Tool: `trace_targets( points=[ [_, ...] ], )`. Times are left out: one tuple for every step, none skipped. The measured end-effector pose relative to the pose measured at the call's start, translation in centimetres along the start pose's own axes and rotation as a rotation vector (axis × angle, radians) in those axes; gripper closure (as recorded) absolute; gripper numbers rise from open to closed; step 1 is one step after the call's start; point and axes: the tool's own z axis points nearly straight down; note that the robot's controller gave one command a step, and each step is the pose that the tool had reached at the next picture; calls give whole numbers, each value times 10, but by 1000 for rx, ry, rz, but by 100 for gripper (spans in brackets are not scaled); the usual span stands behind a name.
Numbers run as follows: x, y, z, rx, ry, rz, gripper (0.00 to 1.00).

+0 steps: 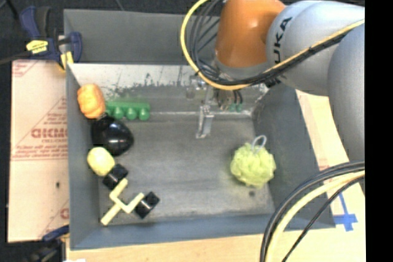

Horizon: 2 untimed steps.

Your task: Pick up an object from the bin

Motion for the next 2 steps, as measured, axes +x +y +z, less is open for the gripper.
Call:
trace_targets(
  points=[
    [12,-13,1,0,0,-53,0],
    [27,-37,1,3,1,-101,0]
  ],
)
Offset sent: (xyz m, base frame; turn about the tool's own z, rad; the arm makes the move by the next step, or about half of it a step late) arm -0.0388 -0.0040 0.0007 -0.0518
